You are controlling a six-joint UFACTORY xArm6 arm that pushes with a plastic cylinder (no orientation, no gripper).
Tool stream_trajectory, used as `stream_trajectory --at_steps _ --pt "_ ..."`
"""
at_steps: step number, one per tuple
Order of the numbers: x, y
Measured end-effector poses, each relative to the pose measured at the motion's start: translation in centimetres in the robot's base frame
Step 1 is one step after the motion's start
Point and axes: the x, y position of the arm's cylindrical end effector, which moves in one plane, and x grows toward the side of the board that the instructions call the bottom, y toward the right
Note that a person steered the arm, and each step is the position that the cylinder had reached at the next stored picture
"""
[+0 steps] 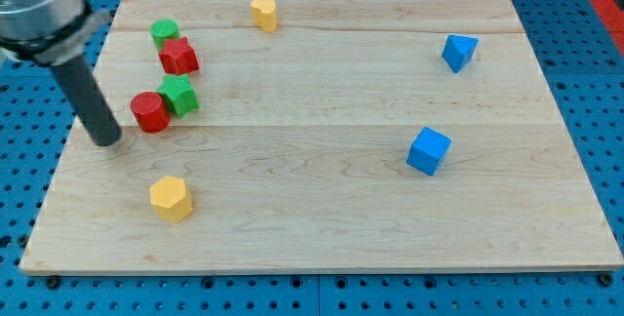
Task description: Move the blue triangle to the bottom right of the yellow heart
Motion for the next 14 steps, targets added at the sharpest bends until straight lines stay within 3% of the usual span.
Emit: stream_trajectory --at_steps 2,4,6,7,8,9,10,11,12,13,14 --pt "-3.6 4.0" --pt "0.1 8.0" --pt "-3.0 10.8" --pt "-3.2 19.6" --pt "-8.3 26.3" --pt "-9.5 36.3" --pt "-4.5 45.3" --pt "-7.8 49.4" --pt "-12.9 41.9" --pt "-15.0 33.9" --pt "-13.7 36.7"
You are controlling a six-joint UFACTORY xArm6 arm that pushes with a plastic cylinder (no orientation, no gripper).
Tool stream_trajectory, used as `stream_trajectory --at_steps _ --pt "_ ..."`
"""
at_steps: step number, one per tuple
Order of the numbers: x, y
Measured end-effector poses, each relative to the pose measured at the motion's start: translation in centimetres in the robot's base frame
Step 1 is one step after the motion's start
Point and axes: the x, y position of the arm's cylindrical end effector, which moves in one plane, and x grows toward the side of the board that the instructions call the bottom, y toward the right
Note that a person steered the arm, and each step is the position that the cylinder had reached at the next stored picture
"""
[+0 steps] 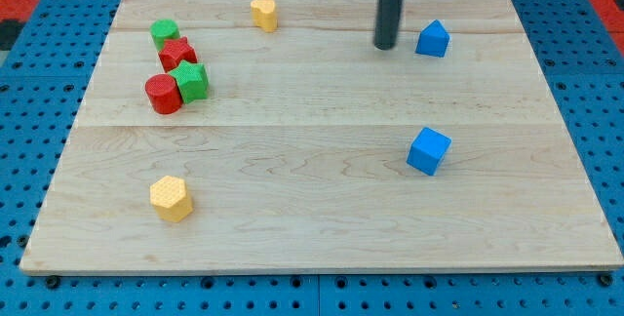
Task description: Move the blue triangle to the bottom right of the yellow heart
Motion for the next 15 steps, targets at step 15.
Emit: stream_trajectory --at_steps 15 --pt "-3.6 -3.3"
